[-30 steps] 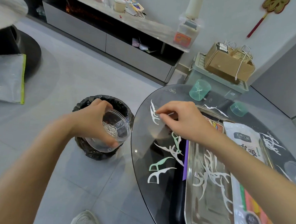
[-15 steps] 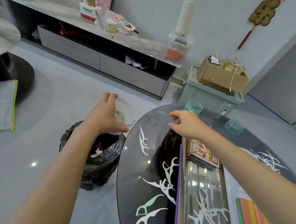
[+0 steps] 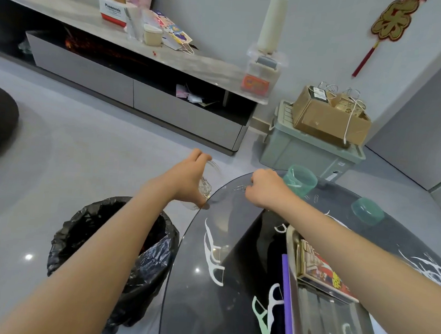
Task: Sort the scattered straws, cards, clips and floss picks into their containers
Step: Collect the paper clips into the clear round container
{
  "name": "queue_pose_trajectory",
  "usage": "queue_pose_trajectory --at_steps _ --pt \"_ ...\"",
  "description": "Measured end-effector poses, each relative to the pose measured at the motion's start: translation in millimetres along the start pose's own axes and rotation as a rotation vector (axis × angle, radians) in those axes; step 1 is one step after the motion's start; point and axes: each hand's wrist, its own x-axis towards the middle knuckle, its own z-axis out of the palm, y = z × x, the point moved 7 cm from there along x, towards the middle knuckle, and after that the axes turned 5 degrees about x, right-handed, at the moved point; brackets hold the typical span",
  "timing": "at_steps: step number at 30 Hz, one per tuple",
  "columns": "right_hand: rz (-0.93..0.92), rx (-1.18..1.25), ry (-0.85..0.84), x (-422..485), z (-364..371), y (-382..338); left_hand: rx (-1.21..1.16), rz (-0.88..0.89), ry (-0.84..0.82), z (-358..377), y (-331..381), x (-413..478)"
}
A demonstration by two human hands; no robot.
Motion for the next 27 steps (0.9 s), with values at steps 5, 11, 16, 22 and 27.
queue_pose_trajectory --at_steps 5,11,16,22,27 --pt "0.016 0.075 -0.018 7.8 -3.5 -15.3 -0.104 0.059 -0.034 16.5 1.9 14.4" --pt "0.059 0.555 -0.056 22.2 11.4 -36.0 -0.249 0.053 -0.037 22.8 -6.5 12.5" --pt "0.004 0.812 -0.025 4.1 5.7 -31.9 -0.295 0.023 -0.015 24.1 -15.6 7.4" --pt "-0.107 0.774 0.067 -48.4 -35.2 -1.1 -0.237 -0.06 0.067 -2.5 -32.4 -18.9" --pt "-0.115 0.767 0.103 -106.7 -65.9 35.0 -0.184 -0.114 0.174 -53.9 -14.2 -57.0"
